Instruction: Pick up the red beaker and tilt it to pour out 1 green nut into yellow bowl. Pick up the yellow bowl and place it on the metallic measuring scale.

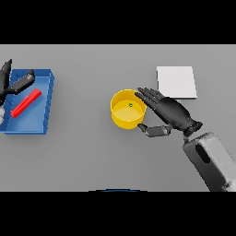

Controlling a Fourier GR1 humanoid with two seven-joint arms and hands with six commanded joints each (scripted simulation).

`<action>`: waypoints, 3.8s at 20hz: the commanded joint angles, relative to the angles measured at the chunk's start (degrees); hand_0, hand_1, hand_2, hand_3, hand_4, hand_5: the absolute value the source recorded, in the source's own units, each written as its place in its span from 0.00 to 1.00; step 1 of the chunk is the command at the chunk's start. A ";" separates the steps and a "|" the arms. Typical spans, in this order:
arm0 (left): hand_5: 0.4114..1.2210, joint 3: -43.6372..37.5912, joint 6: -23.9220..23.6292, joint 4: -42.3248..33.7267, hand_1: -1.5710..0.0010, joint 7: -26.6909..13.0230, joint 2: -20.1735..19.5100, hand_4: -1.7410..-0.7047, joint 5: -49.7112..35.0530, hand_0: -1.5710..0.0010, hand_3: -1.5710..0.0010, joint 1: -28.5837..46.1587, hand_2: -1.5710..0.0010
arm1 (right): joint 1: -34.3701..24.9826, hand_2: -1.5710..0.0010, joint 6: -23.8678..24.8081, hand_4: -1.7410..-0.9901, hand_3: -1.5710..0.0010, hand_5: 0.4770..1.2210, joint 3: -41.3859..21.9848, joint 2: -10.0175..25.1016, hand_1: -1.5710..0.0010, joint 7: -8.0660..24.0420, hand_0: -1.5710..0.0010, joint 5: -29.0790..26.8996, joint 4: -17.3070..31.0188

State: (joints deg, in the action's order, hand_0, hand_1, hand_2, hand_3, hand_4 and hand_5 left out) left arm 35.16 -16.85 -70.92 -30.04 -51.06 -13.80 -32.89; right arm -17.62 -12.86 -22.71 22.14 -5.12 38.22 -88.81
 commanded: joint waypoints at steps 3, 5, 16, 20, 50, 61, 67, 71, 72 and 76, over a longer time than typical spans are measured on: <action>0.39 0.38 0.15 -0.02 1.00 -0.23 0.13 0.91 0.27 1.00 1.00 -0.20 1.00 | -3.87 1.00 -2.79 0.62 1.00 0.24 -2.10 0.42 1.00 -0.81 1.00 1.25 2.70; 0.38 0.46 0.17 -0.02 1.00 -0.44 -0.13 0.91 0.36 1.00 1.00 0.02 1.00 | -5.70 1.00 -4.23 0.62 1.00 0.25 -3.70 0.55 1.00 -1.88 1.00 2.22 4.33; 0.40 0.28 0.40 0.34 1.00 0.38 -0.10 0.91 0.28 1.00 1.00 -0.31 1.00 | -14.89 1.00 -11.05 0.64 1.00 0.27 -10.07 -1.25 1.00 -5.73 1.00 4.88 16.22; 0.40 0.35 0.17 0.50 1.00 0.58 -0.02 0.91 0.40 1.00 1.00 -0.04 1.00 | -17.02 1.00 -12.72 0.59 1.00 0.26 -11.68 -2.91 1.00 -4.28 1.00 5.82 19.25; 0.38 -0.04 0.25 -1.35 1.00 0.42 -1.53 0.91 0.09 1.00 1.00 0.14 1.00 | -21.22 0.04 -23.90 0.01 0.12 0.99 -12.11 2.85 0.01 -1.40 0.01 2.57 12.22; 0.39 -0.39 0.29 -2.35 1.00 0.38 -2.14 0.91 0.00 1.00 1.00 -0.48 1.00 | -23.48 0.00 -26.21 0.03 0.20 1.00 -7.31 8.30 0.00 3.09 0.00 0.75 6.35; 0.40 -0.06 -0.31 -3.90 1.00 -1.72 -3.07 0.90 0.22 1.00 1.00 0.44 1.00 | -26.67 0.00 -20.81 0.03 0.21 1.00 -4.27 11.32 0.00 2.18 0.00 2.30 15.17; 0.43 0.06 -0.72 -4.79 1.00 -3.96 -2.95 0.89 0.06 1.00 1.00 0.14 1.00 | -28.47 0.00 -18.81 0.03 0.23 1.00 -2.34 11.87 0.00 1.83 0.00 0.86 22.38; 0.44 -0.04 -1.20 -5.83 1.00 -4.17 -3.46 0.88 -0.03 1.00 1.00 0.76 1.00 | -28.54 0.00 -17.72 0.03 0.24 1.00 -2.19 12.02 0.00 1.10 0.00 0.74 24.21; 0.45 -0.02 -1.19 -5.41 1.00 -4.48 -3.72 0.89 0.28 1.00 1.00 0.86 1.00 | -29.54 0.00 -13.63 0.03 0.25 1.00 -2.52 11.82 0.00 -0.97 0.00 2.01 31.91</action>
State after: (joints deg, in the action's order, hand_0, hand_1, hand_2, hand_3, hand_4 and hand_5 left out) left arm 35.14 -18.04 -76.33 -34.55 -54.78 -13.53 -32.02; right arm -47.14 -26.51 -25.24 33.96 -5.81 40.23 -56.88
